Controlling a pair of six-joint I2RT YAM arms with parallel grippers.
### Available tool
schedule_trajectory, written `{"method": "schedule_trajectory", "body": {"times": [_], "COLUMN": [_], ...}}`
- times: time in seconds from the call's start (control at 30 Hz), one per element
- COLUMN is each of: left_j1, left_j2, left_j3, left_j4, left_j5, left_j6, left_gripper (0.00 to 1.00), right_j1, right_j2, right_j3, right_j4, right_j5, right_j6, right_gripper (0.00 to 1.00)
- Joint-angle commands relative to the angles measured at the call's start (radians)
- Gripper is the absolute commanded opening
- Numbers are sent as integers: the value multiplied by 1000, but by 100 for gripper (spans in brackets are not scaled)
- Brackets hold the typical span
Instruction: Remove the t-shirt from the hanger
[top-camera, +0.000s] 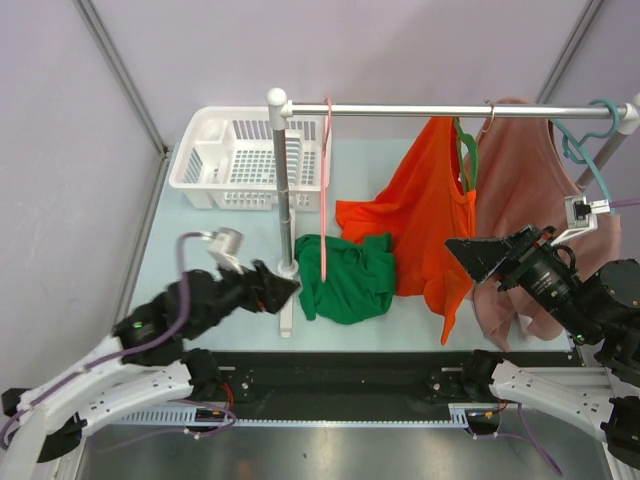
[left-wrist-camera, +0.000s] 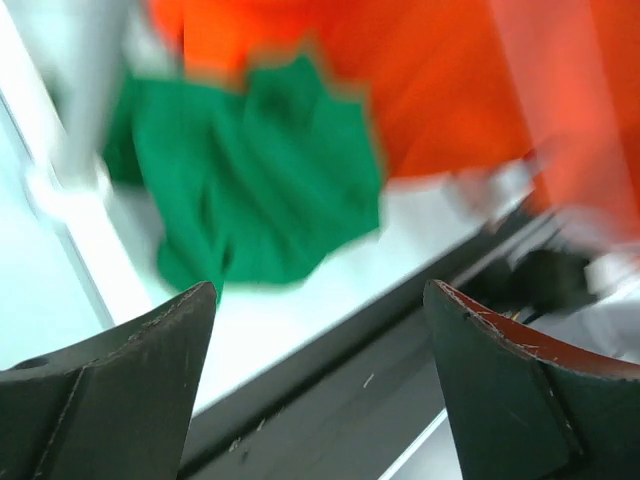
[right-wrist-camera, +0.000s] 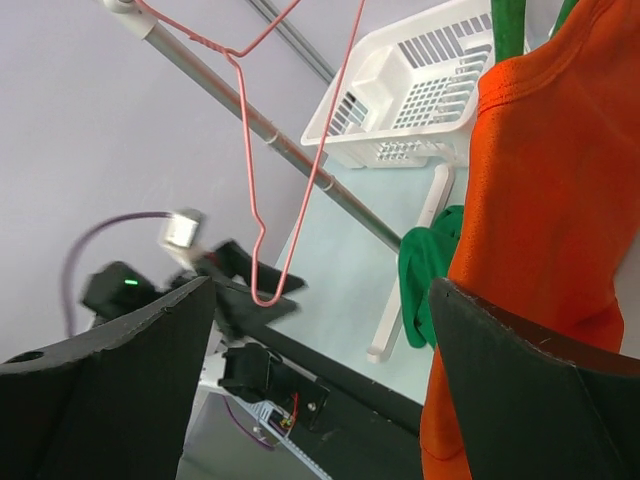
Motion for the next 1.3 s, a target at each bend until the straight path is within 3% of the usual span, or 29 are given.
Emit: {"method": "schedule_trajectory", "body": {"times": [0.0,0.1,0.17,0.2,0.43,0.7,0.9,0.97,1.0,1.03,1.1,1.13,1.27], "left_j1": [6,6,6,6,6,7,45,61,64,64,64,64,64], "left_j2": [83,186,277,311,594,798,989,1066,1086,1108,1116,1102,993], "left_j3": [-245,-372,-415,-416,-358,-264,-195,-207,-237,-254,-308,-323,-396], "left_j4": [215,391,500,525,715,683,780,855,969,1019,1140,1160,1177], "left_j5": [175,196,192,173,98,-51,70,151,171,187,207,215,228], "left_j6": [-133,-206,-252,-268,-472,-723,-771,-776,-776,-776,-757,-751,-641], "left_gripper": [89,89,94,100,100,100,100,91,84,64,47,35,11], "right_j1": [3,3,3,3,3,3,5,3,5,3,3,3,3], "right_j2": [5,2,-5,-13,-41,-48,-35,-35,-36,-38,-41,-39,-44], "right_j3": [-10,-9,-13,-16,-36,-49,-46,-44,-46,-50,-49,-46,-52], "right_j4": [-9,-24,-32,-33,-44,-30,-10,-10,-10,-10,-9,-10,-13], "right_j5": [36,36,32,33,38,25,9,10,12,10,6,6,12], "right_j6": [-15,2,5,8,30,51,53,56,59,64,62,61,62], "right_gripper": [93,93,93,93,93,92,92,92,91,91,91,91,91]}}
